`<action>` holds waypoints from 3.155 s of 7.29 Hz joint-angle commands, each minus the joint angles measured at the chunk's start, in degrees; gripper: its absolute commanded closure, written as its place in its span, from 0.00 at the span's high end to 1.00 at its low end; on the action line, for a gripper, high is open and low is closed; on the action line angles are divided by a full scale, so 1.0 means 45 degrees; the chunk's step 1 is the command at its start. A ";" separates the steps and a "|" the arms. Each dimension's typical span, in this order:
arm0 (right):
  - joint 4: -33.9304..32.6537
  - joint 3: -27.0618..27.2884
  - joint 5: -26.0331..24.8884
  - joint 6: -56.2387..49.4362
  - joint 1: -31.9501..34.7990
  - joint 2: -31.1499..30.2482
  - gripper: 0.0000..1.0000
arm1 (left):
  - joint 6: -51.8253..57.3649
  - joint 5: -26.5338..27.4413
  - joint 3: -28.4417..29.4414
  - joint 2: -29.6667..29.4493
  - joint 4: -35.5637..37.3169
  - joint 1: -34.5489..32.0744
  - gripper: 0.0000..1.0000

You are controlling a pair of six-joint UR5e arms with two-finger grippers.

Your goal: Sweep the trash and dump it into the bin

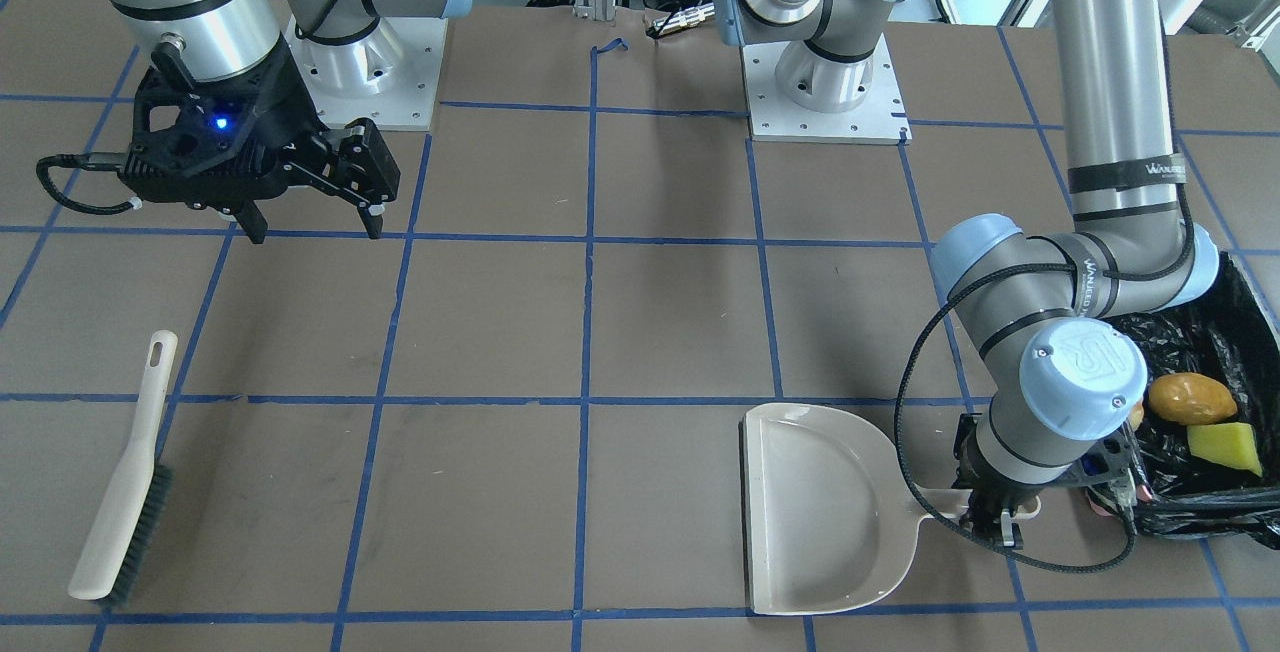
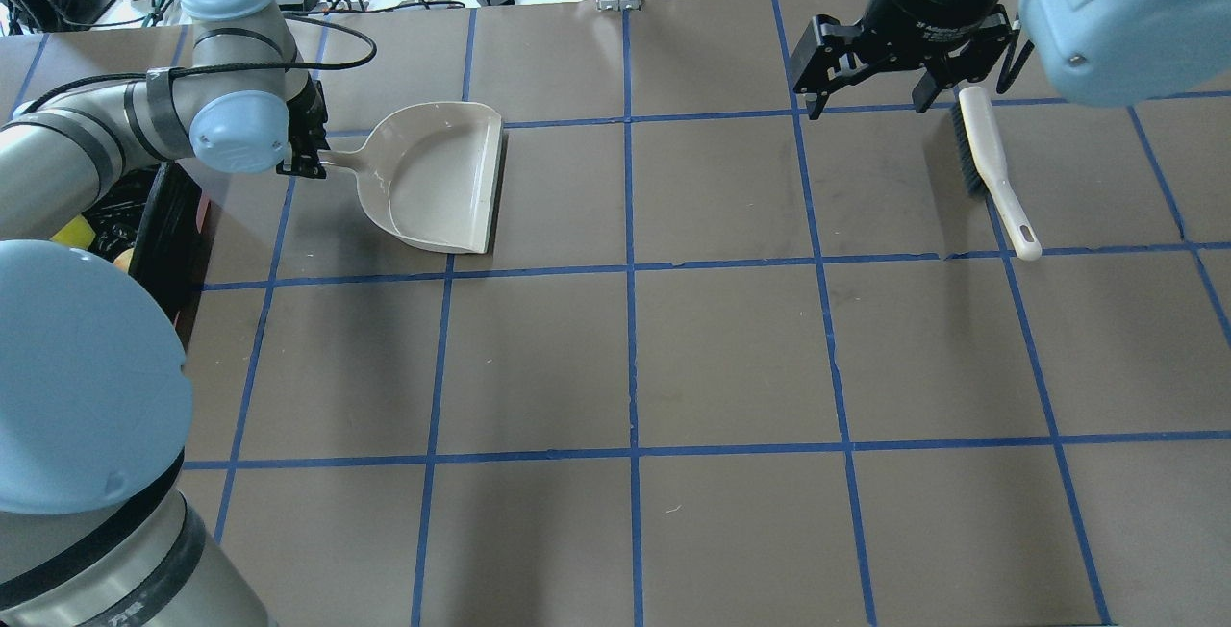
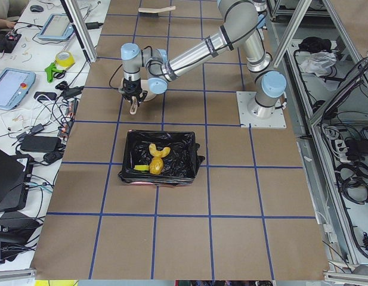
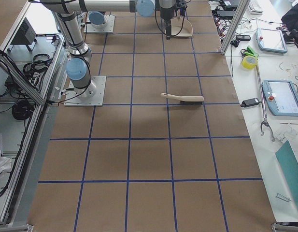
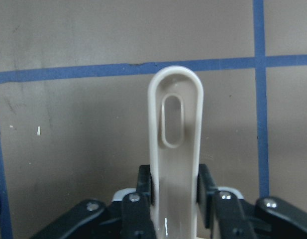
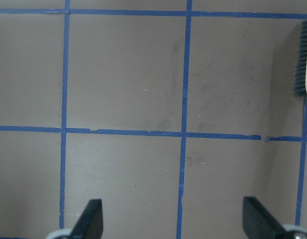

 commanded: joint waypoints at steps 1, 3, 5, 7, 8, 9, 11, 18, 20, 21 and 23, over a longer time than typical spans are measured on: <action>0.0000 0.0000 0.0000 -0.0019 0.0000 0.0000 1.00 | 0.0014 0.0471 0.0002 0.0207 -0.0054 -0.0009 0.86; 0.0000 0.0000 0.0000 0.0000 0.0000 0.0000 1.00 | 0.0053 0.0374 0.0021 0.0518 -0.0015 -0.0067 0.91; 0.0000 0.0000 0.0000 -0.0019 0.0000 0.0000 1.00 | 0.1567 -0.0229 0.0215 0.1357 -0.0209 -0.0242 0.95; 0.0000 0.0000 0.0000 -0.0019 0.0000 0.0000 1.00 | 0.4064 -0.0949 0.0120 0.2430 -0.1279 -0.0302 1.00; 0.0019 0.0000 0.0000 -0.0019 0.0000 0.0000 1.00 | 0.6088 -0.1264 0.0274 0.2899 -0.1362 -0.0379 1.00; 0.0000 0.0000 0.0000 -0.0019 0.0000 0.0000 1.00 | 0.6127 -0.1461 0.0179 0.3619 -0.2252 -0.0302 1.00; 0.0000 0.0000 0.0000 0.0000 0.0000 0.0000 1.00 | 0.6573 -0.3018 0.0120 0.4560 -0.3023 -0.0554 1.00; 0.0000 0.0000 0.0000 -0.0019 0.0000 0.0000 1.00 | 1.2327 -0.2619 -0.0915 0.5910 -0.4761 -0.2704 1.00; 0.0000 0.0000 0.0000 -0.0019 0.0000 0.0020 1.00 | 1.5843 -0.2107 -0.0819 0.6494 -0.5904 -0.2665 1.00; 0.0000 0.0000 0.0000 -0.0019 0.0000 0.0001 1.00 | 1.6898 -0.2088 -0.0799 0.6865 -0.6571 -0.2626 1.00; 0.0000 0.0000 -0.0039 -0.0039 -0.0039 0.0000 1.00 | 1.8139 -0.2049 -0.0624 0.7569 -0.7977 -0.2606 1.00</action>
